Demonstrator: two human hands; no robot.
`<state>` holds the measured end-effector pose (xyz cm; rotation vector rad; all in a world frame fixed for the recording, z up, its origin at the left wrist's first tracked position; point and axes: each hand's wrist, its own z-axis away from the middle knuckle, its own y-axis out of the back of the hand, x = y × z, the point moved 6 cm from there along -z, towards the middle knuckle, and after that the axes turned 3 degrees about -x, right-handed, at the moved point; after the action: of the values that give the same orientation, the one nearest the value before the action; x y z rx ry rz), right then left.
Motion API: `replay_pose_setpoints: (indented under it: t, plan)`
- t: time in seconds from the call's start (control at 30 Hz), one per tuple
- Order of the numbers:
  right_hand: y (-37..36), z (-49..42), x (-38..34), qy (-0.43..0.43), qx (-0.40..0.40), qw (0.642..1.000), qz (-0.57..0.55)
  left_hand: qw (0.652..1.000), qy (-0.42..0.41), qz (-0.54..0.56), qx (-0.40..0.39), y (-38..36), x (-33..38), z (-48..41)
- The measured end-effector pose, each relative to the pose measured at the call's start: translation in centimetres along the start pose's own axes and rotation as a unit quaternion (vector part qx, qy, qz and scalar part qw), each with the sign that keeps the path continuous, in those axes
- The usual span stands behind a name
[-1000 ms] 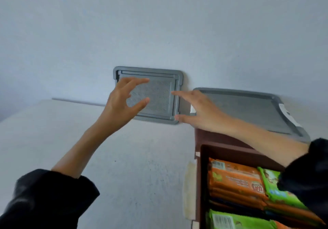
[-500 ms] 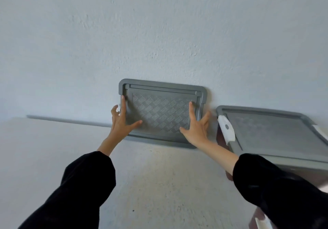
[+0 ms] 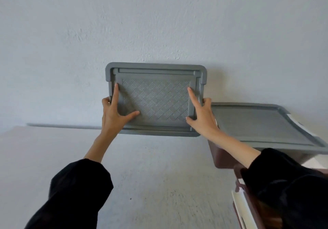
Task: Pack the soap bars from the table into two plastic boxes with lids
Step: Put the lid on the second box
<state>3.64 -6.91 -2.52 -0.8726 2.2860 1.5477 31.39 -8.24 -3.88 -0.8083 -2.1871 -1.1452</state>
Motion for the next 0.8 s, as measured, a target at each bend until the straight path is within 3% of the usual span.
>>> replay_pose_setpoints:
  t: [0.17, 0.37, 0.57, 0.8]
  plan:
    - [7.4, 4.4, -0.5, 0.037, 0.012, 0.998, -0.039, 0.999, -0.043, -0.013, 0.012, 3.0, 8.8, 3.5]
    - [17.1, 10.6, 0.8, 0.025, 0.007, 0.999, -0.045, 0.998, -0.056, -0.024, 0.018, 3.8, 19.4, 10.0]
    - [23.9, 18.6, 5.9, -0.040, -0.020, 0.999, -0.012, 0.996, -0.002, -0.041, -0.079, -0.6, 25.3, 17.5]
    - [24.5, 26.6, 13.6, -0.154, -0.148, 0.977, 0.003, 0.970, 0.079, -0.063, -0.219, -7.2, 26.2, 26.1]
